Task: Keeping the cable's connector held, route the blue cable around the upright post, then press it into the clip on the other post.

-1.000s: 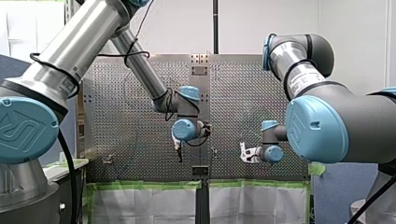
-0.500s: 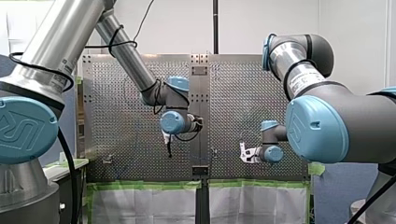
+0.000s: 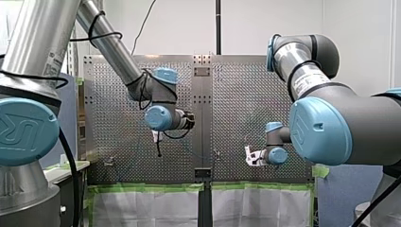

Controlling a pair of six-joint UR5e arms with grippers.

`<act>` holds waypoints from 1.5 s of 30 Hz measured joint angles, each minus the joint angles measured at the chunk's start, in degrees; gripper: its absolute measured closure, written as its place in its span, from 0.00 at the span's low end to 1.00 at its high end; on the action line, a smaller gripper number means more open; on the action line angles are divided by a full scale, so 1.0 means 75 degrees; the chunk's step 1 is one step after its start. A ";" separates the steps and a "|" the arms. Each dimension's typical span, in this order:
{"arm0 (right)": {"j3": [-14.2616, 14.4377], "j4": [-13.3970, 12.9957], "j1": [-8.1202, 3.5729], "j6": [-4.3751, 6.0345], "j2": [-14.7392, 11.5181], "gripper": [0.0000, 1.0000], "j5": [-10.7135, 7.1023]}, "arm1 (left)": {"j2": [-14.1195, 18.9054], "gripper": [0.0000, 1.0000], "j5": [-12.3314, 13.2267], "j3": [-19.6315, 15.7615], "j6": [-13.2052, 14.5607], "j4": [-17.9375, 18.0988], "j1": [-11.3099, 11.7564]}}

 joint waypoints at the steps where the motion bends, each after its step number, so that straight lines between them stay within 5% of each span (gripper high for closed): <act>1: 0.0000 0.0008 -0.0006 -0.0006 -0.0004 1.00 -0.0008 | 0.0097 0.00 0.0000 -0.0099 -0.0006 0.0022 0.0001; 13: 0.0004 0.0207 0.0037 -0.0005 -0.0303 1.00 -0.0217 | 0.0889 0.00 -0.0008 -0.0897 -0.0204 0.0086 0.0017; 20: 0.0028 0.0249 0.0033 0.0060 -0.0316 1.00 -0.0222 | 0.1000 0.00 -0.0034 -0.1264 -0.0328 0.0106 0.0041; 45: 0.0077 0.0234 0.0081 0.0069 -0.0307 1.00 -0.0217 | 0.0999 0.00 -0.0024 -0.1339 -0.0274 0.0181 0.0063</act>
